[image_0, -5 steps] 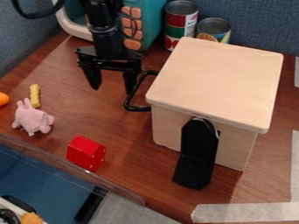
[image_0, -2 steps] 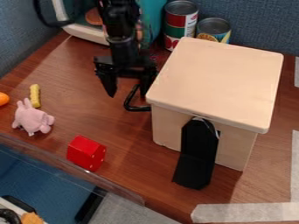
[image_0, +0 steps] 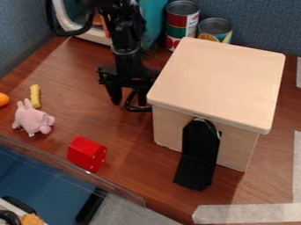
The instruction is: Open the drawer
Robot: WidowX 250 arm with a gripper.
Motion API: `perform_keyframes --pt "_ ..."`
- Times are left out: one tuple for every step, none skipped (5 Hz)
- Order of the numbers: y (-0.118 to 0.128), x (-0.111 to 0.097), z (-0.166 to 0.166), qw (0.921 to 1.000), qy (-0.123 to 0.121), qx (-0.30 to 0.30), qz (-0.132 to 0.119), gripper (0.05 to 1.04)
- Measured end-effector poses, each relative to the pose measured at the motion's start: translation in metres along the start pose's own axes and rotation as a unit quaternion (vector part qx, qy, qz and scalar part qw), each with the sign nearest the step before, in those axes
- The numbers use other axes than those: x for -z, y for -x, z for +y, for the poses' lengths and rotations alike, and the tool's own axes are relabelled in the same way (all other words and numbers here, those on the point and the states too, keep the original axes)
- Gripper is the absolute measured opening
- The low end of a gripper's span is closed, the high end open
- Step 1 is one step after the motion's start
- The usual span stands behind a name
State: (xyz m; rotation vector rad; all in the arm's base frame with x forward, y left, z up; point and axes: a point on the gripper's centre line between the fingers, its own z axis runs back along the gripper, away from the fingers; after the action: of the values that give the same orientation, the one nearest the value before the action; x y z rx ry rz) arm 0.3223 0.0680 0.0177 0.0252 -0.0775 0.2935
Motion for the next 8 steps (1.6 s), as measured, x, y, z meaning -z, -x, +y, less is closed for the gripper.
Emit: perform_keyframes --pt "-0.003 -0.002 -0.002 1.0 0.001 0.004 -0.003 0.359" --pt "-0.004 -0.003 0.007 0.9999 -0.006 0.008 -0.002 0.178" --pt "-0.004 -0.003 0.019 0.9999 -0.011 0.007 0.002 0.153" --pt "-0.004 -0.003 0.037 0.9997 -0.024 0.002 0.002 0.152" --pt "-0.004 -0.003 0.051 0.9994 -0.035 0.002 0.001 0.152" --pt "-0.006 -0.004 0.065 0.9984 -0.055 0.009 -0.006 0.152" --pt "-0.006 -0.006 0.075 0.9976 -0.068 0.009 -0.009 0.152" --pt "-0.007 -0.007 0.086 0.9968 -0.079 0.008 -0.011 0.151"
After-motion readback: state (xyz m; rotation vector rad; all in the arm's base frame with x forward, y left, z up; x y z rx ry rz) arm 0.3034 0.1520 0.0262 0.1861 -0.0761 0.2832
